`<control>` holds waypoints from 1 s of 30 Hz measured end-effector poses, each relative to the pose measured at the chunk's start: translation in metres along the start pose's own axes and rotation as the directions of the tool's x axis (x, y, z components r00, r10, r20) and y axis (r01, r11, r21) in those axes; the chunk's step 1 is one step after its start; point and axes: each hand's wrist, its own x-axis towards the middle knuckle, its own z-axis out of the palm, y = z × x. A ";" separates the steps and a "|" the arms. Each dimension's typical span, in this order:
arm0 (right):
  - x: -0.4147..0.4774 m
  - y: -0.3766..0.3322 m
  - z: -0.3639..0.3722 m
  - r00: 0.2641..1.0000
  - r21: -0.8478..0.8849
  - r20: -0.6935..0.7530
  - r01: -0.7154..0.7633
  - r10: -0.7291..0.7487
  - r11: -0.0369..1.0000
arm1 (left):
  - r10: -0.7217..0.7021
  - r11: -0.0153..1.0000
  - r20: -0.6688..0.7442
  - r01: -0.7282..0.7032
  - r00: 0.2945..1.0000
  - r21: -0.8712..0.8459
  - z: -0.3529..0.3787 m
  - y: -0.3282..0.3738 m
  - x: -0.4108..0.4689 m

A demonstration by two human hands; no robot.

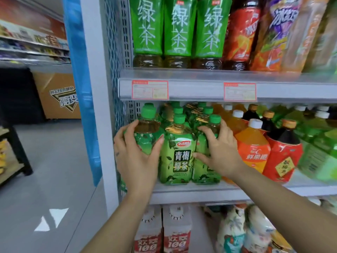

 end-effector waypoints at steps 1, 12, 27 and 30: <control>0.000 0.000 0.000 1.000 0.002 -0.001 0.002 -0.002 1.000 | -0.012 1.000 -0.013 0.012 1.000 0.007 0.004 -0.003 0.003; 0.000 0.002 0.003 1.000 -0.011 -0.018 0.021 -0.021 1.000 | -0.121 0.971 0.140 0.146 0.983 -0.187 0.031 -0.041 0.032; -0.014 0.007 -0.001 0.993 0.098 0.024 0.116 -0.119 0.988 | 0.345 0.935 0.153 -0.324 0.926 -0.145 0.030 -0.007 -0.041; -0.039 0.024 -0.012 0.981 0.217 0.061 0.165 -0.182 0.962 | 0.509 0.856 0.242 -0.458 0.826 -0.238 0.039 0.010 -0.059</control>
